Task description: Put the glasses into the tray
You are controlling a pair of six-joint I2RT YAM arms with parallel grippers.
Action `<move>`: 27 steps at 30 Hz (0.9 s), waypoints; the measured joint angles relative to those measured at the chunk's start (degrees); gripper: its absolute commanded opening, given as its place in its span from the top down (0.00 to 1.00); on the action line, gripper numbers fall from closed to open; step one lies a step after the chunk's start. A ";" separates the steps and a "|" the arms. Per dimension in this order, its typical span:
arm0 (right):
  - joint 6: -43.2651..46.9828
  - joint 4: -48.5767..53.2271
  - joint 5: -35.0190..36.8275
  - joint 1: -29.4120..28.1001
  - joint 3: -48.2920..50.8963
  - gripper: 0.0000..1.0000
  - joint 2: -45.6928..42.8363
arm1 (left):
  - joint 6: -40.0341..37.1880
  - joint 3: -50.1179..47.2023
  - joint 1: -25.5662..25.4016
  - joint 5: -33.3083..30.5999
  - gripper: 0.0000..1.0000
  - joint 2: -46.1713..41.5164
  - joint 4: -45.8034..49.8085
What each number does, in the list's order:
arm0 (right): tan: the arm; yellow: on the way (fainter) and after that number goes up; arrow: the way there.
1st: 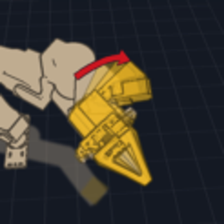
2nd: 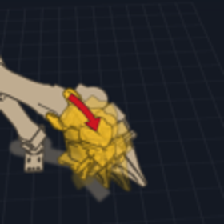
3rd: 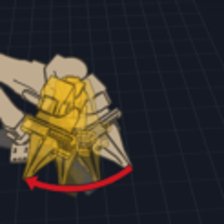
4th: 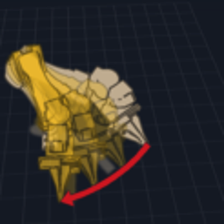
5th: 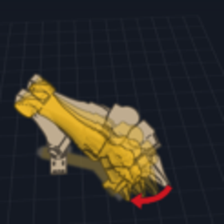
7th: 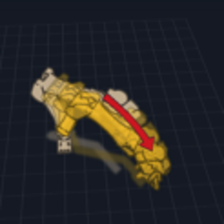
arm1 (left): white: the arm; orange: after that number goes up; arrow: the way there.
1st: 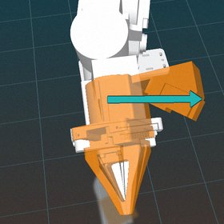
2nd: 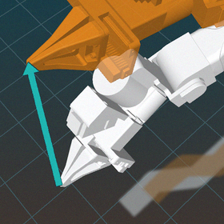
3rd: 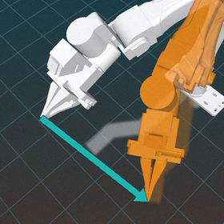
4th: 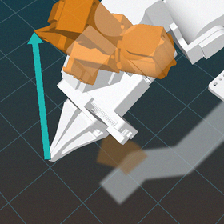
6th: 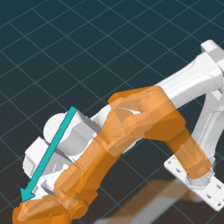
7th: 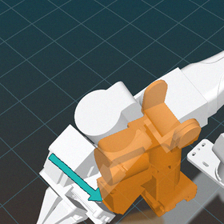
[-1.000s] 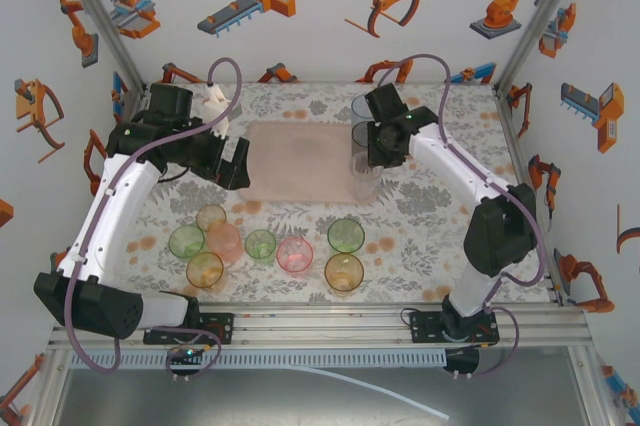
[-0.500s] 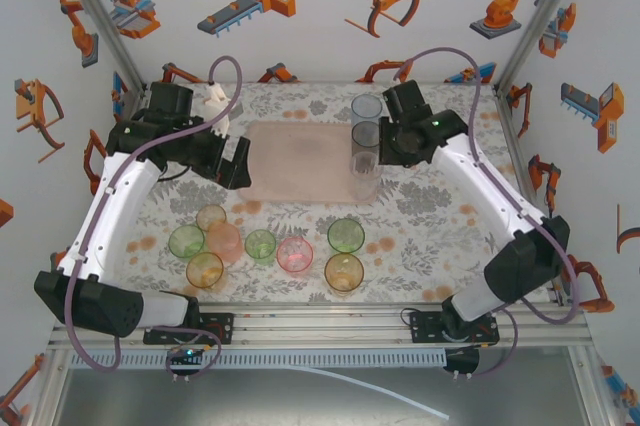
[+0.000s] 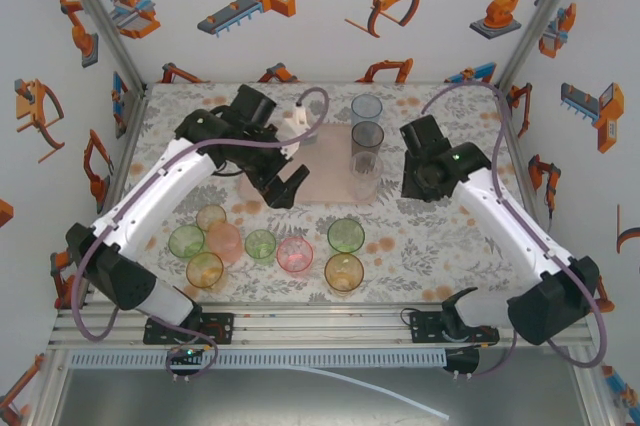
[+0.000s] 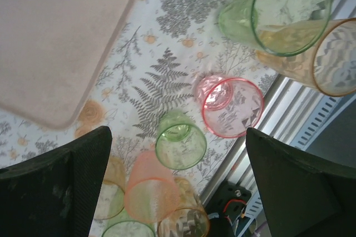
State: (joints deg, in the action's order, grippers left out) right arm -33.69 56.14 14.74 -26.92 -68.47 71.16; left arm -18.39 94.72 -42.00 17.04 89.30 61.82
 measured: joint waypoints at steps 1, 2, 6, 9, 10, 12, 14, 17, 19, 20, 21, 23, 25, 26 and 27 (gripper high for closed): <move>-0.87 0.57 0.35 0.37 1.53 0.64 -1.62 | 0.42 0.50 -1.36 0.00 0.02 0.81 -0.11; -1.53 0.85 0.59 0.76 2.71 0.64 -2.89 | 0.94 0.90 -2.51 0.07 0.02 1.49 -0.31; -3.72 1.73 1.68 3.45 6.56 0.65 -7.93 | 3.87 1.18 -6.80 0.59 0.03 3.96 -1.84; -4.85 2.16 1.90 6.49 9.22 0.65 -12.55 | 6.08 1.18 -8.70 0.11 0.05 5.25 -3.89; -5.14 2.25 1.88 7.23 9.77 0.65 -13.73 | 6.86 1.16 -9.35 -0.37 0.06 5.66 -4.79; -5.60 2.62 1.81 8.59 10.88 0.65 -16.31 | 8.09 1.16 -10.67 -1.18 0.08 6.51 -6.36; -5.81 2.75 1.79 9.11 11.72 0.65 -17.84 | 8.98 1.16 -11.82 -2.12 0.10 7.45 -7.69; -6.03 2.82 1.44 9.25 13.16 0.65 -18.97 | 9.99 0.79 -13.31 -3.91 0.14 9.07 -9.73; -6.10 2.95 1.40 9.25 13.79 0.65 -19.12 | 10.43 0.37 -14.16 -4.76 0.14 10.23 -10.51; -6.23 3.02 1.38 9.25 14.27 0.65 -19.32 | 10.67 0.09 -14.69 -5.33 0.15 10.95 -10.91; -6.25 2.97 1.36 9.29 14.67 0.65 -19.54 | 10.78 -0.28 -15.13 -5.75 0.15 11.52 -11.32; -6.40 3.02 1.36 9.29 15.28 0.65 -20.15 | 10.91 -1.03 -15.89 -6.80 0.18 12.41 -11.98; -6.43 2.99 1.27 9.40 15.61 0.65 -20.70 | 11.08 -1.81 -16.61 -7.67 0.20 12.98 -12.52; -6.43 2.99 1.25 9.51 15.72 0.65 -20.92 | 11.08 -2.14 -16.94 -8.20 0.22 13.18 -12.74; -6.43 2.99 1.25 9.51 15.76 0.65 -21.03 | 11.13 -2.34 -17.18 -8.52 0.24 13.31 -12.92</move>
State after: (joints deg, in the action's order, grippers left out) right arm -40.12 59.13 15.99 -17.41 -52.71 50.13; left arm -7.27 92.38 -59.18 8.51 102.61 48.90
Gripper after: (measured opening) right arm 0.350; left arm 0.788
